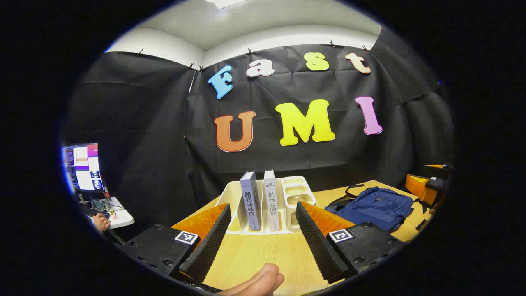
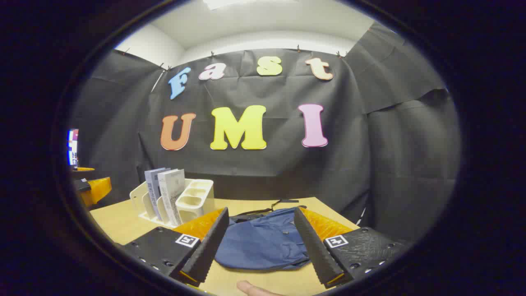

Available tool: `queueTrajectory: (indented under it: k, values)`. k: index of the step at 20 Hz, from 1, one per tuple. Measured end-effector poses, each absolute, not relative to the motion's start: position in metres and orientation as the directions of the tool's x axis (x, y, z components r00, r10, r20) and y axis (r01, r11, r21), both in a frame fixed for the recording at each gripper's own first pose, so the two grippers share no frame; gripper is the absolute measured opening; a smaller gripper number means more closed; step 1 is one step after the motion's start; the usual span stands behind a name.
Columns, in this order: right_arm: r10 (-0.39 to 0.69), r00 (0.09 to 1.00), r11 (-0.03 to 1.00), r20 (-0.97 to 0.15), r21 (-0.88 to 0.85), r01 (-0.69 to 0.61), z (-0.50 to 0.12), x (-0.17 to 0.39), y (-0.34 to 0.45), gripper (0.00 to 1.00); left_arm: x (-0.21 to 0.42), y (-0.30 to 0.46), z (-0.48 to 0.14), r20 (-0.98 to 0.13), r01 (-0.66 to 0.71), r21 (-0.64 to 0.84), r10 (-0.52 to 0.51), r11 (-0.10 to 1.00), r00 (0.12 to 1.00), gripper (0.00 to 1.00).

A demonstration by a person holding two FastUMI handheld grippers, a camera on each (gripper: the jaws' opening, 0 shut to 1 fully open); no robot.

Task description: Open the schoolbag, grab two books from the bookshelf and put them into the schoolbag.

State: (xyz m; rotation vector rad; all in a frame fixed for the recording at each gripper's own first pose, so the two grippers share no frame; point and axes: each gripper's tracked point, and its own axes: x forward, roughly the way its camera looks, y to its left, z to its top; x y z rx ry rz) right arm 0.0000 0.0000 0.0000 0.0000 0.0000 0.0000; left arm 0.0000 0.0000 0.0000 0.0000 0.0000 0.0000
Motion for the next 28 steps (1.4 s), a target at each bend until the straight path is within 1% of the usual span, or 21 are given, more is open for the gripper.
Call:
queueTrajectory:
  k: [2,3,4,5,6,7,8,10,11,12,13,17,18,19,21,22,23,24,27,28]
  values:
    - [-0.009,1.000,1.000,0.010,-0.026,0.010,0.002,-0.006,0.004,0.97,-0.006,0.003,0.000,-0.002,0.018,-0.012,-0.018,1.000,1.000,0.99]
    - [-0.011,1.000,0.999,0.010,-0.034,0.012,0.002,-0.009,0.008,0.95,-0.008,0.002,-0.003,-0.004,0.034,-0.017,-0.034,0.999,0.999,0.99]
    - [-0.007,1.000,0.999,0.004,-0.040,0.007,-0.001,-0.011,0.013,0.95,-0.008,0.003,-0.003,-0.008,0.042,-0.017,-0.042,0.999,0.999,0.99]
    - [0.000,1.000,0.999,-0.004,-0.047,-0.001,-0.003,-0.012,0.019,0.95,-0.009,0.006,-0.001,-0.002,0.042,-0.017,-0.042,0.999,0.999,0.99]
    - [0.006,1.000,0.998,-0.014,-0.059,-0.006,-0.008,-0.014,0.023,0.93,-0.010,0.007,0.000,0.004,0.042,-0.013,-0.042,0.999,0.999,0.99]
    - [0.006,1.000,0.998,-0.021,-0.068,-0.007,-0.010,-0.016,0.026,0.93,-0.011,0.007,-0.001,0.006,0.044,-0.008,-0.044,0.999,0.999,0.99]
    - [0.008,1.000,0.997,-0.029,-0.073,-0.010,-0.013,-0.016,0.028,0.97,-0.010,0.008,-0.003,0.006,0.047,-0.012,-0.047,0.999,0.999,0.99]
    - [0.012,0.998,0.997,-0.054,-0.078,-0.016,-0.020,-0.016,0.033,0.97,-0.006,0.006,-0.009,-0.015,0.059,-0.041,-0.060,0.997,0.998,0.99]
    - [0.012,0.998,0.996,-0.056,-0.084,-0.017,-0.020,-0.015,0.036,0.95,-0.002,0.003,-0.016,-0.038,0.070,-0.059,-0.072,0.996,0.997,0.99]
    - [0.002,0.998,0.995,-0.058,-0.101,-0.008,-0.023,-0.014,0.037,0.98,0.000,-0.002,-0.021,-0.055,0.088,-0.068,-0.092,0.994,0.994,0.99]
    - [-0.006,0.998,0.992,-0.064,-0.125,-0.002,-0.027,-0.011,0.038,0.95,0.000,-0.004,-0.021,-0.058,0.099,-0.072,-0.104,0.992,0.993,0.99]
    - [-0.001,0.992,0.975,-0.128,-0.222,-0.028,-0.057,-0.001,0.058,0.95,0.010,0.017,-0.026,-0.061,0.067,-0.084,-0.072,0.994,0.996,0.99]
    - [0.001,0.990,0.971,-0.144,-0.237,-0.035,-0.066,0.002,0.062,0.98,0.013,0.020,-0.028,-0.069,0.061,-0.091,-0.067,0.994,0.995,0.99]
    - [0.001,0.988,0.967,-0.157,-0.251,-0.041,-0.071,0.005,0.067,0.95,0.014,0.022,-0.031,-0.075,0.056,-0.096,-0.063,0.994,0.995,0.99]
    - [0.000,0.982,0.960,-0.187,-0.275,-0.052,-0.086,0.013,0.074,0.95,0.017,0.029,-0.031,-0.074,0.050,-0.092,-0.056,0.995,0.996,0.99]
    - [0.002,0.978,0.958,-0.207,-0.280,-0.061,-0.095,0.017,0.079,0.93,0.019,0.032,-0.030,-0.071,0.043,-0.090,-0.050,0.995,0.996,0.99]
    - [0.007,0.974,0.956,-0.227,-0.285,-0.073,-0.103,0.021,0.084,0.95,0.020,0.034,-0.032,-0.071,0.041,-0.090,-0.048,0.995,0.996,0.99]
    - [0.006,0.969,0.953,-0.246,-0.291,-0.080,-0.111,0.025,0.089,0.93,0.021,0.035,-0.033,-0.073,0.041,-0.094,-0.048,0.995,0.996,0.99]
    - [-0.001,0.956,0.936,-0.294,-0.337,-0.103,-0.132,0.038,0.101,0.98,0.024,0.040,-0.037,-0.082,0.037,-0.094,-0.045,0.995,0.996,0.99]
    - [-0.006,0.951,0.929,-0.308,-0.353,-0.109,-0.139,0.043,0.105,0.95,0.025,0.042,-0.040,-0.088,0.030,-0.091,-0.038,0.995,0.995,0.99]
